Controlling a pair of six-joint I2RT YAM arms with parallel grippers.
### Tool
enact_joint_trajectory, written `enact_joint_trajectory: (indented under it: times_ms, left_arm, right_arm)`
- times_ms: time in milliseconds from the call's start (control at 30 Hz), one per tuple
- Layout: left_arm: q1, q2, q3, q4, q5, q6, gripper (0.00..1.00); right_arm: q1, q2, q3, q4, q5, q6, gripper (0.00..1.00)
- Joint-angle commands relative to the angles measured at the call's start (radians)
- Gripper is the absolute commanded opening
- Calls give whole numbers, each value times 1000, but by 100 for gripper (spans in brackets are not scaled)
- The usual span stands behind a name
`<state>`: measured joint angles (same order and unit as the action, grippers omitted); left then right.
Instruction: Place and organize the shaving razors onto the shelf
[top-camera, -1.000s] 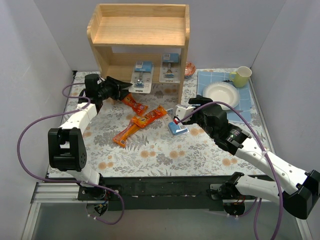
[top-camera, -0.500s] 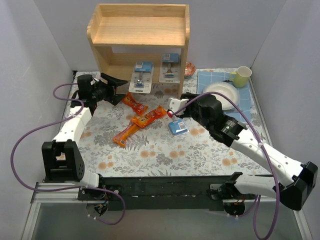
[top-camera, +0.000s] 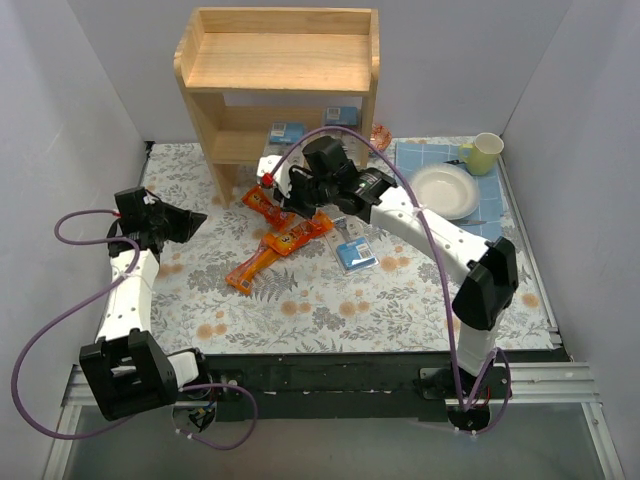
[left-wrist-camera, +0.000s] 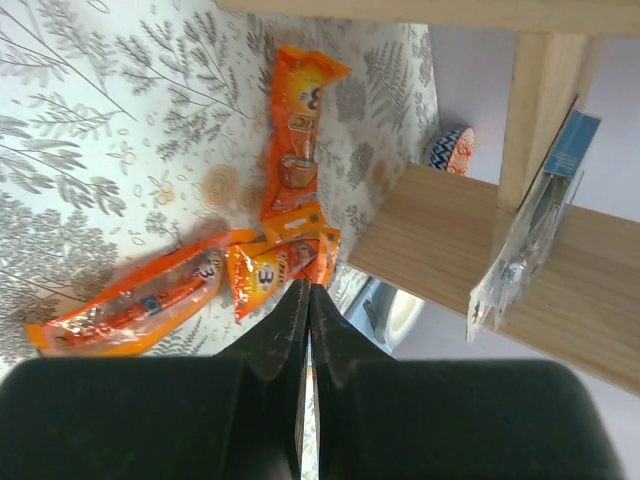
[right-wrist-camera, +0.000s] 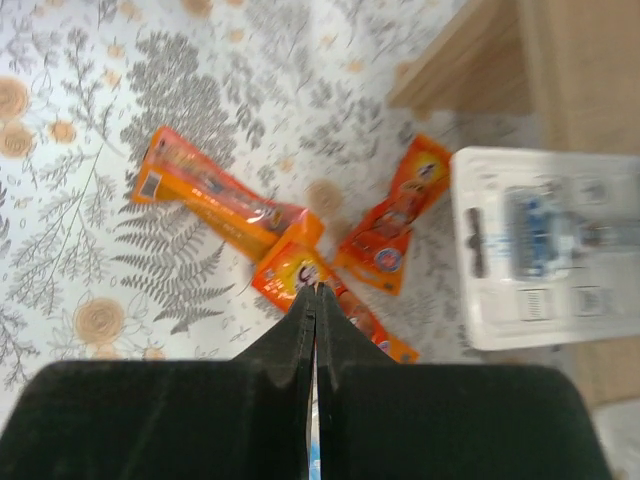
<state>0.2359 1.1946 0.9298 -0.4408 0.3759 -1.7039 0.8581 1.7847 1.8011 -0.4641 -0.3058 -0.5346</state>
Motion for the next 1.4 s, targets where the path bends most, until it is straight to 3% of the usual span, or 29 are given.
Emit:
enact_joint_trajectory:
  times_ms: [0,467,767,1367]
  left_arm:
    - [31,-66,-8,-15,-45,64,0]
    - [45,-73,-48,10,-37,69,0]
    - [51,-76,-88,25,-28,72,0]
    - [52,36,-46,66,-14,90,0]
  right_arm:
    - [1,50,58,-62,-58,45,1]
    - [-33,194,121,-21,56,41,1]
    - [-97,314,263,18,77,24,1]
    - [-133,429,345,223,85,-13,1]
